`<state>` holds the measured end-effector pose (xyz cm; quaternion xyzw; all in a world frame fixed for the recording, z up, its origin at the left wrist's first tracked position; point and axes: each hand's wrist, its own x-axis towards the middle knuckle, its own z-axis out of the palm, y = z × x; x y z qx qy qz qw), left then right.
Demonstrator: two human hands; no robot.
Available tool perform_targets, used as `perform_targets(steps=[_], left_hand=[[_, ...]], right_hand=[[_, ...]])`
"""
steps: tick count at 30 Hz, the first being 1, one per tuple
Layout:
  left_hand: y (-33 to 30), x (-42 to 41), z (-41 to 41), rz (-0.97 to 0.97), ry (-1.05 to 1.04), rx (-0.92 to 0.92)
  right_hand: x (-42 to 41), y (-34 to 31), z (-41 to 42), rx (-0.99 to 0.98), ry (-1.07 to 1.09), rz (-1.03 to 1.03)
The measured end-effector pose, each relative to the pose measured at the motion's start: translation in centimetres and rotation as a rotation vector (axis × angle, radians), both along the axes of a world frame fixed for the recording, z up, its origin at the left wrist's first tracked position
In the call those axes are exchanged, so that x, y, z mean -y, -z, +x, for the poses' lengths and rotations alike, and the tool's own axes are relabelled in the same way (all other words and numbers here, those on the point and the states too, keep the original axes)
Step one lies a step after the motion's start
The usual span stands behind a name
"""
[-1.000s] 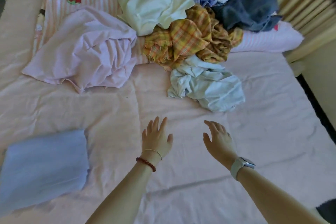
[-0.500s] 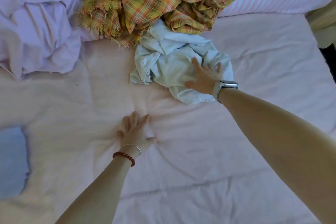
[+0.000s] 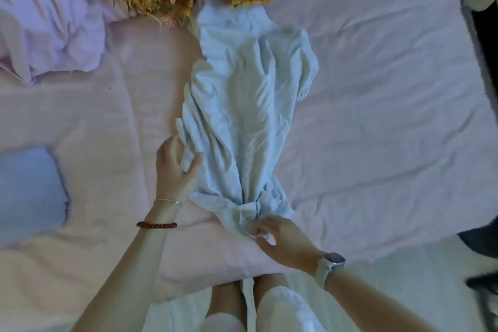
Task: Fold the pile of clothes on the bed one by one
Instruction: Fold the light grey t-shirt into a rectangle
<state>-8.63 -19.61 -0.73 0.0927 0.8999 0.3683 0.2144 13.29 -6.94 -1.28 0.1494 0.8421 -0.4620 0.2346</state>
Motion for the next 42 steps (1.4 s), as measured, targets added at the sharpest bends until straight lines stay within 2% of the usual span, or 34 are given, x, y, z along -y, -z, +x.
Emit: perform_targets(steps=[2, 5, 8, 10, 12, 14, 16, 17, 19, 21, 25, 30, 33, 37, 39, 42], left_hand=[[2.5, -0.2, 0.2, -0.123, 0.049, 0.095], [5.1, -0.9, 0.1, -0.202, -0.160, 0.270], [4.7, -2.1, -0.1, -0.057, -0.260, 0.306], [3.0, -2.6, 0.4, 0.054, -0.178, 0.265], [1.2, -2.0, 1.8, 0.155, -0.104, 0.235], [-0.5, 0.1, 3.8, 0.193, -0.158, 0.260], [-1.4, 3.7, 6.2, 0.083, -0.270, 0.331], [-1.5, 5.7, 7.1, -0.038, -0.293, 0.362], [-0.7, 9.6, 8.3, -0.327, -0.259, 0.458], [0.2, 11.6, 8.3, -0.499, -0.191, 0.496], [1.2, 9.7, 4.6, -0.525, -0.096, 0.254], [0.0, 0.8, -0.9, -0.322, 0.032, 0.030], [-0.3, -4.2, -3.3, -0.305, 0.264, -0.131], [0.1, -9.0, -6.9, -0.468, 0.660, -0.335], [0.5, -10.8, -8.3, -0.498, 0.702, -0.301], [1.1, -12.5, -8.9, -0.326, 0.532, -0.090]], right_hand=[[-1.2, 0.3, -0.2, -0.018, 0.253, 0.105], [-3.9, 2.0, -2.3, 0.005, 0.476, 0.200], [-5.6, 2.8, -5.8, 0.159, 0.619, 0.041], [-5.3, 2.9, -7.8, 0.227, 0.650, -0.077], [-3.9, 2.3, -8.9, 0.213, 0.643, -0.140], [-2.0, 1.1, -8.7, 0.165, 0.615, -0.129], [-0.2, -0.1, -6.5, 0.160, 0.528, -0.088], [0.5, -0.4, -4.9, 0.167, 0.454, -0.071], [1.3, -0.6, -1.4, 0.259, 0.273, -0.022], [1.2, -0.6, 1.2, 0.359, 0.262, 0.031], [-1.4, -0.5, 0.4, 0.230, 0.653, 0.113], [-7.9, 1.1, -5.9, -0.051, 0.818, 0.315], [-12.3, 1.7, -10.3, -0.142, 0.767, 0.449], [-17.0, 2.3, -14.9, 0.011, 0.514, 0.522], [-18.4, 2.4, -16.4, 0.144, 0.417, 0.439], [-17.0, 0.3, -17.8, 0.222, 0.298, 0.284]])
